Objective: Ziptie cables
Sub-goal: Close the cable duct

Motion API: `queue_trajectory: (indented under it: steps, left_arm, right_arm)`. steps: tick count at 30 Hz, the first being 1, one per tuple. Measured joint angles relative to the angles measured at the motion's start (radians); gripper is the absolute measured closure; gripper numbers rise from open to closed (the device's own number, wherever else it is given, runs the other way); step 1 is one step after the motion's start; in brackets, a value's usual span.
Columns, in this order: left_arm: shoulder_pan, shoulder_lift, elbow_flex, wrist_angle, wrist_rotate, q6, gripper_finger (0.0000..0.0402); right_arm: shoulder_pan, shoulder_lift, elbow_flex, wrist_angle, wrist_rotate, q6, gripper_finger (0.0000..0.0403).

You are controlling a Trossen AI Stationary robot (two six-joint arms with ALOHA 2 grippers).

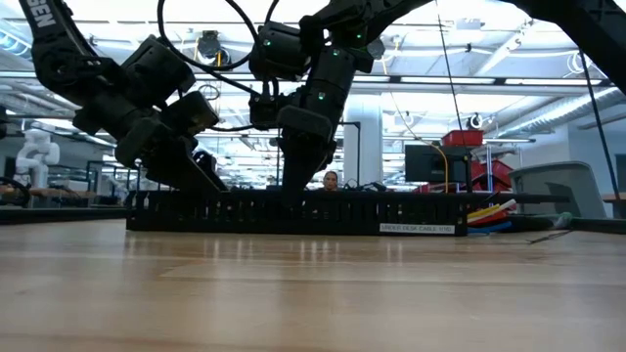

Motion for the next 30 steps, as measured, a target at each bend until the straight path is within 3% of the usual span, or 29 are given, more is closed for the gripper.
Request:
queue_trajectory:
  steps: [12,20,30]
  left_arm:
    - [0.0,0.0,0.0,0.0,-0.002,0.002,0.0129]
    - [0.0,0.0,0.0,0.0,-0.002,0.002,0.0169]
    - [0.0,0.0,0.0,-0.002,-0.003,0.002,0.0174]
  right_arm:
    - [0.0,0.0,0.0,0.0,0.0,0.0,0.016]
    - [0.0,0.0,0.0,0.001,0.0,0.0,0.016]
    - [0.0,0.0,-0.002,0.053,-0.025,0.002,0.016]
